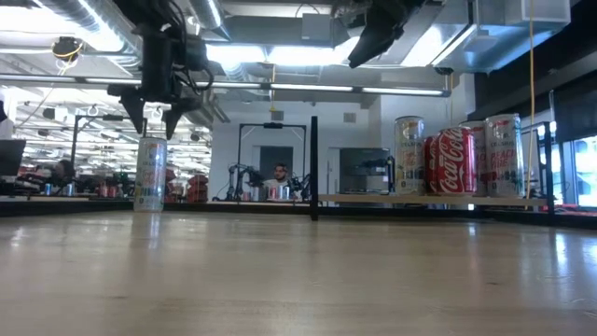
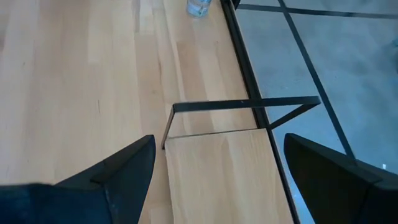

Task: Place canned beverage on shelf
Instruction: Put the white-yellow soda can on the shelf aligned with the other white-yellow soda can

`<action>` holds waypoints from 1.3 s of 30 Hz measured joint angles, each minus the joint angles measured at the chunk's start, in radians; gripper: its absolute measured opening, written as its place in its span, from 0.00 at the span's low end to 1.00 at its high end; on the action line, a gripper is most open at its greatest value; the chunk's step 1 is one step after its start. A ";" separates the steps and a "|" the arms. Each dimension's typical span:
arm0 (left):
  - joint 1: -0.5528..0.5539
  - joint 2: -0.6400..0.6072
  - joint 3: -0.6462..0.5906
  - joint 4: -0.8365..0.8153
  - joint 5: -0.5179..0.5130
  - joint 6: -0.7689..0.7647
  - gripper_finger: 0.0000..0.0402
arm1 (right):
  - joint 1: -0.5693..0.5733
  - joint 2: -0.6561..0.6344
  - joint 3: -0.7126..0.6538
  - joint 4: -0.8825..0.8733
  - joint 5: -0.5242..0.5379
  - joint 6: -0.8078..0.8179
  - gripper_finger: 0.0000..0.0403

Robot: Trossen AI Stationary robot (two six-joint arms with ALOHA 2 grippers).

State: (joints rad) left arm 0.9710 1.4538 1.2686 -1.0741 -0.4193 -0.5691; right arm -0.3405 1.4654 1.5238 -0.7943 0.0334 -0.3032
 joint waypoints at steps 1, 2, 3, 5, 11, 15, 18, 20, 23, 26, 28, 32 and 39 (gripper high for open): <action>0.000 0.002 0.000 0.001 0.000 0.000 0.74 | 0.000 0.000 0.000 -0.003 0.000 -0.015 0.84; 0.002 0.004 0.000 0.005 0.000 0.001 0.74 | 0.000 0.000 0.000 -0.004 0.000 -0.018 0.84; 0.004 0.005 0.000 0.009 0.003 0.004 0.74 | 0.000 0.000 0.000 -0.004 0.000 -0.019 0.84; 0.012 0.013 0.000 0.009 0.020 0.007 0.74 | 0.000 0.000 0.000 -0.003 0.000 -0.019 0.84; 0.046 0.047 0.000 0.013 0.068 0.031 0.74 | 0.000 0.000 0.000 -0.002 0.001 -0.019 0.84; 0.064 0.074 0.000 0.013 0.120 0.049 0.74 | 0.000 0.000 0.000 -0.002 0.002 -0.018 0.84; 0.075 0.090 0.000 0.011 0.158 0.090 0.74 | 0.000 0.000 0.000 -0.002 0.003 -0.017 0.84; 0.075 0.097 0.000 0.009 0.171 0.102 0.73 | 0.000 0.000 0.000 -0.002 0.003 -0.017 0.84; 0.074 0.098 0.000 0.012 0.198 0.114 0.68 | 0.000 0.000 0.000 -0.002 0.003 -0.017 0.84; 0.073 0.097 0.002 0.015 0.215 0.144 0.59 | 0.000 0.000 0.000 -0.001 0.003 -0.017 0.84; 0.066 0.096 0.002 0.015 0.238 0.173 0.55 | 0.000 0.000 0.000 -0.001 0.003 -0.011 0.84; 0.035 0.081 0.002 0.009 0.285 0.212 0.55 | 0.000 0.006 0.001 -0.010 0.019 0.086 0.84; -0.101 0.078 0.083 -0.031 0.367 0.271 0.55 | 0.000 0.006 -0.007 -0.116 -0.105 0.165 0.84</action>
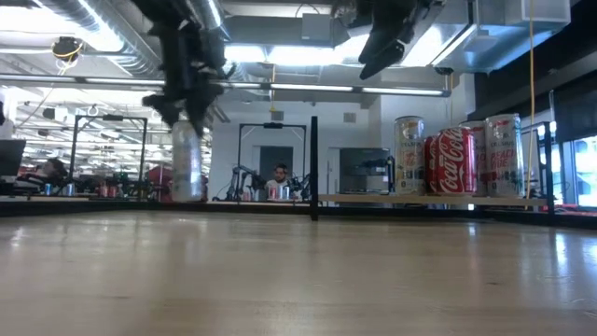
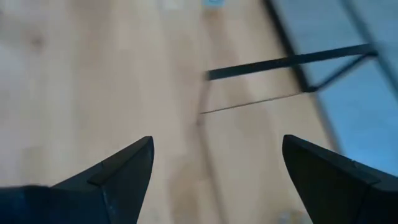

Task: Place canned beverage on shelf
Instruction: Put the white-yellow soda can on the shelf aligned with the other white-yellow soda can

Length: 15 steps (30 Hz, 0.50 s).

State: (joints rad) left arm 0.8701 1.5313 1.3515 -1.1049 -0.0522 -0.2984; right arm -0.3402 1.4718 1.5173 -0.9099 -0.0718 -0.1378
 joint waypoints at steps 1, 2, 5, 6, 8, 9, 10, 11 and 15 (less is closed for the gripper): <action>-0.028 0.001 0.018 -0.010 0.013 0.005 0.55 | 0.000 -0.005 -0.013 0.002 -0.040 0.003 0.84; -0.061 0.001 0.039 -0.022 0.023 0.007 0.55 | 0.001 -0.010 -0.030 0.001 -0.081 0.002 0.84; -0.167 0.000 0.103 -0.049 0.024 -0.006 0.55 | 0.001 -0.029 -0.091 0.009 -0.161 0.004 0.84; -0.203 0.000 0.119 -0.052 0.024 -0.029 0.55 | 0.001 -0.037 -0.108 0.007 -0.176 0.007 0.84; -0.279 0.000 0.148 -0.057 0.016 -0.072 0.55 | 0.011 -0.062 -0.135 0.009 -0.191 0.014 0.84; -0.318 0.000 0.162 -0.057 0.009 -0.096 0.55 | 0.021 -0.081 -0.148 0.011 -0.194 0.018 0.84; -0.357 0.000 0.173 -0.054 0.005 -0.120 0.55 | 0.032 -0.099 -0.161 0.008 -0.194 0.020 0.84; -0.396 0.000 0.181 -0.048 0.005 -0.140 0.55 | 0.048 -0.117 -0.171 0.008 -0.194 0.023 0.84; -0.553 0.001 0.183 0.016 0.003 -0.152 0.55 | 0.136 -0.187 -0.213 0.016 -0.182 0.049 0.84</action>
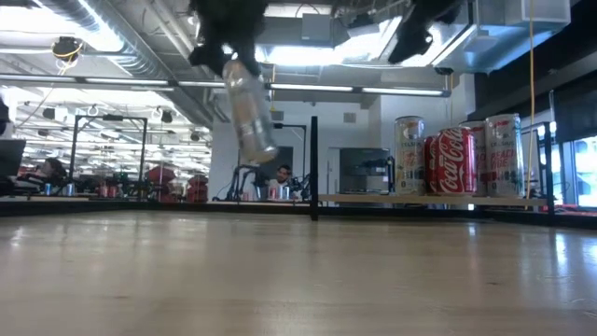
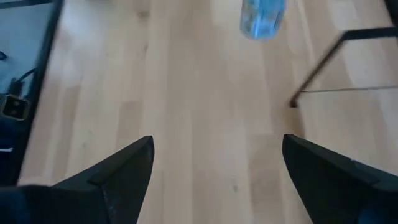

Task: Place canned beverage on shelf
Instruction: Put the white-yellow soda can on the shelf aligned with the other white-yellow soda can

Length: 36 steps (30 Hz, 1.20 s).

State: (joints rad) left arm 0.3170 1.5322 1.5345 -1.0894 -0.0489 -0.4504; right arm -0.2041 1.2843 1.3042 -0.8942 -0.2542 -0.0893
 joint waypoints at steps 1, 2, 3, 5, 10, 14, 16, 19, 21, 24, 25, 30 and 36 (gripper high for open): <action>-0.037 0.000 0.000 0.013 -0.009 -0.015 0.55 | 0.024 -0.016 -0.013 0.005 0.010 0.012 0.84; -0.071 0.003 0.000 0.021 -0.016 -0.035 0.55 | 0.045 -0.029 -0.028 0.007 0.018 0.030 0.84; -0.103 0.011 0.001 0.025 -0.016 -0.059 0.55 | 0.063 -0.039 -0.045 0.006 0.026 0.042 0.84; -0.163 0.029 0.001 0.037 -0.018 -0.104 0.55 | 0.101 -0.053 -0.082 0.010 0.040 0.074 0.84; -0.306 0.131 0.038 0.046 -0.033 -0.171 0.55 | 0.189 -0.053 -0.151 0.011 0.081 0.139 0.84; -0.373 0.257 0.151 0.053 -0.060 -0.167 0.55 | 0.246 -0.053 -0.187 0.019 0.158 0.162 0.84; -0.379 0.325 0.210 0.053 -0.069 -0.149 0.55 | 0.262 -0.053 -0.192 0.006 0.204 0.171 0.84; -0.379 0.422 0.283 0.047 -0.062 -0.143 0.55 | 0.278 -0.053 -0.194 -0.022 0.246 0.191 0.84; -0.381 0.476 0.326 0.026 -0.075 -0.124 0.55 | 0.279 -0.053 -0.194 -0.031 0.255 0.198 0.84; -0.393 0.532 0.376 0.019 -0.086 -0.094 0.55 | 0.279 -0.053 -0.194 -0.054 0.255 0.211 0.84; -0.395 0.543 0.390 0.025 -0.071 -0.093 0.55 | 0.279 -0.053 -0.194 -0.062 0.255 0.216 0.84; -0.400 0.556 0.401 0.036 -0.049 -0.082 0.58 | 0.278 -0.053 -0.194 -0.074 0.255 0.242 0.84; -0.398 0.550 0.401 0.040 -0.037 -0.087 0.77 | 0.278 -0.053 -0.194 -0.073 0.255 0.243 0.84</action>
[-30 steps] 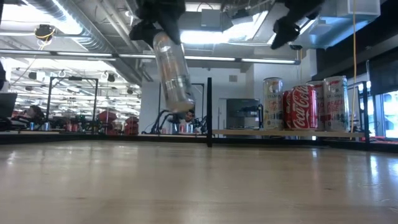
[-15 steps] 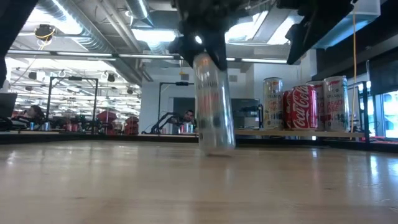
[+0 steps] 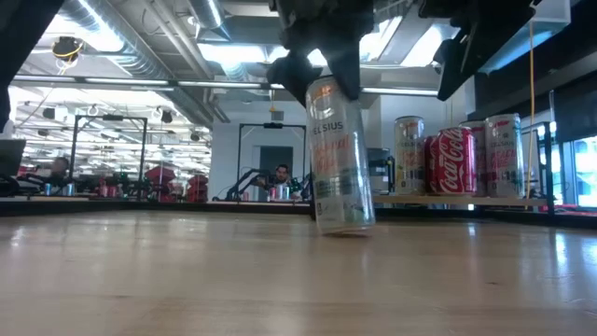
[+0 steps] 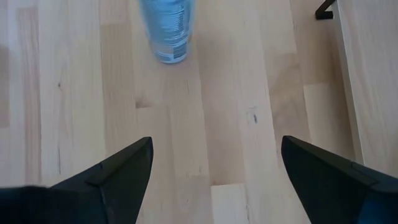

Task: Place canned beverage on shelf
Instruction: Put the white-yellow soda can on the shelf aligned with the other white-yellow soda can

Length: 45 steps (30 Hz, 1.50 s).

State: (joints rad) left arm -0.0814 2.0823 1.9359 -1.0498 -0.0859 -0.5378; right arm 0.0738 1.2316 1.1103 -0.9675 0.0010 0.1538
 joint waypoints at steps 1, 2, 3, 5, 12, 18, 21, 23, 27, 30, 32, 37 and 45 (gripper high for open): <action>0.000 0.000 0.008 -0.011 0.003 0.000 0.80 | 0.000 0.000 0.000 0.000 0.000 0.000 0.84; 0.000 -0.002 0.017 -0.021 0.004 -0.001 0.82 | 0.000 0.000 0.000 0.000 0.003 -0.002 0.84; -0.001 -0.002 0.027 -0.023 0.006 -0.001 0.83 | 0.000 0.000 0.000 0.001 0.009 -0.004 0.84; -0.002 -0.006 0.049 -0.023 0.009 0.000 0.85 | -0.002 0.000 0.000 0.004 0.025 -0.004 0.84; -0.002 -0.006 0.182 -0.162 0.003 0.045 0.86 | -0.002 0.000 0.000 0.036 0.042 -0.004 0.84; -0.026 -0.036 0.305 -0.424 -0.080 0.060 0.86 | -0.002 0.000 0.000 0.066 0.033 0.081 0.84; -0.053 -0.087 0.299 -0.507 -0.119 0.056 0.86 | -0.002 0.003 0.000 0.106 0.026 0.106 0.84; -0.074 -0.123 0.288 -0.525 -0.137 0.051 0.86 | -0.002 0.003 0.000 0.139 -0.001 0.110 0.84; -0.125 -0.225 0.224 -0.517 -0.195 0.043 0.86 | 0.011 0.003 0.000 0.252 -0.035 0.108 0.84; -0.153 -0.309 0.129 -0.511 -0.215 0.042 0.86 | 0.038 0.006 0.000 0.370 -0.034 0.095 0.84; -0.167 -0.376 0.033 -0.473 -0.218 0.032 0.86 | 0.064 0.013 0.002 0.441 -0.020 0.078 0.84; -0.212 -0.593 -0.291 -0.300 -0.214 -0.042 0.86 | 0.115 0.087 0.023 0.532 0.037 0.056 0.84; -0.318 -0.877 -0.728 -0.058 -0.189 -0.267 0.86 | 0.102 0.324 0.223 0.416 0.061 0.105 0.84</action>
State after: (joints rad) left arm -0.3991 1.2054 1.2079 -1.1073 -0.2753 -0.8052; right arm 0.1755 1.5552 1.3335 -0.5515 0.0621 0.2592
